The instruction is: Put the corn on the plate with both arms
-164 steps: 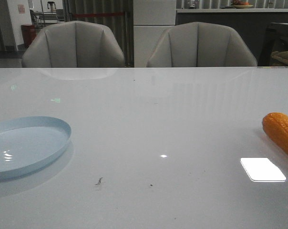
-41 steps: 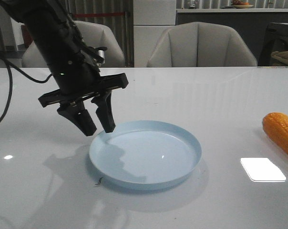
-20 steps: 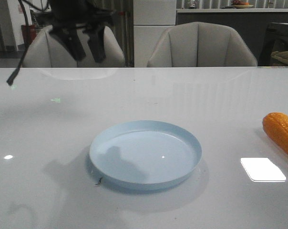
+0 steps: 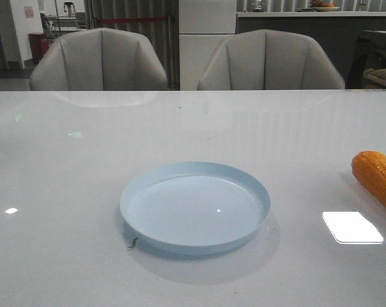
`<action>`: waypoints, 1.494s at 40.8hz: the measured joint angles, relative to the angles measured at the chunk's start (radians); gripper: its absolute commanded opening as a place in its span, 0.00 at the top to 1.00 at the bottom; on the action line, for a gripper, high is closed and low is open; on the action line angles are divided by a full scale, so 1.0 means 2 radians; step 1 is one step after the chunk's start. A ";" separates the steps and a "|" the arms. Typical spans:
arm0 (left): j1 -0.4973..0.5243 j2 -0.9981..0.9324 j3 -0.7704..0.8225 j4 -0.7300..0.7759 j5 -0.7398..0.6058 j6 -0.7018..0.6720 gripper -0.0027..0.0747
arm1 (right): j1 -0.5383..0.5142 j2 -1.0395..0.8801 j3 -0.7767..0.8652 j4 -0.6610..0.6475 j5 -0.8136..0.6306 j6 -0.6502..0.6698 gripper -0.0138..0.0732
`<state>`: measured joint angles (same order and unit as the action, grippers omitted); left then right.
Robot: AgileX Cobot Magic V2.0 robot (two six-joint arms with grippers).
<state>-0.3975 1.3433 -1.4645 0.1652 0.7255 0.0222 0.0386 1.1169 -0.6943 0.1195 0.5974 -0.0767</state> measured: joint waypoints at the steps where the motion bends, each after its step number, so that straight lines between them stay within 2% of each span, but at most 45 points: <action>1: 0.005 -0.026 0.025 0.001 -0.017 -0.005 0.64 | 0.000 0.009 -0.003 0.000 -0.005 0.000 0.18; 10: 0.071 -0.248 0.273 0.008 -0.129 -0.046 0.64 | -0.002 0.097 -0.086 -0.002 -0.011 0.001 0.18; 14: 0.098 -0.350 0.350 0.023 -0.170 -0.050 0.64 | -0.014 0.146 -0.141 -0.002 0.011 0.001 0.18; 19: 0.116 -0.480 0.410 0.045 -0.200 -0.051 0.64 | -0.029 0.216 -0.215 -0.005 0.072 0.002 0.18; 23: 0.122 -0.577 0.430 0.048 -0.180 -0.057 0.64 | -0.033 0.264 -0.257 -0.010 0.113 -0.001 0.18; 28: 0.122 -0.639 0.431 0.047 -0.070 -0.060 0.64 | -0.033 0.310 -0.283 -0.012 0.132 -0.010 0.18; 31: 0.122 -0.642 0.432 0.048 -0.003 -0.060 0.64 | -0.030 0.325 -0.287 -0.013 0.130 -0.012 0.18; 35: 0.122 -0.635 0.432 0.048 0.019 -0.060 0.64 | -0.026 0.338 -0.289 -0.013 0.122 -0.016 0.18; 41: 0.122 -0.596 0.432 0.048 0.014 -0.060 0.64 | -0.025 0.352 -0.290 -0.013 0.111 -0.019 0.18; 55: 0.122 -0.471 0.405 0.047 -0.057 -0.060 0.64 | -0.025 0.395 -0.290 -0.013 0.101 -0.020 0.19; 58: 0.122 -0.452 0.403 0.047 -0.060 -0.060 0.64 | -0.024 0.401 -0.290 -0.013 0.099 -0.020 0.24; 61: 0.122 -0.435 0.402 0.047 -0.062 -0.060 0.64 | -0.024 0.408 -0.290 -0.013 0.098 -0.022 0.35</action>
<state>-0.1535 0.4738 -0.6600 0.2590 0.6007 -0.0977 -0.0098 1.9325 -1.2750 0.0927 0.7935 -0.1198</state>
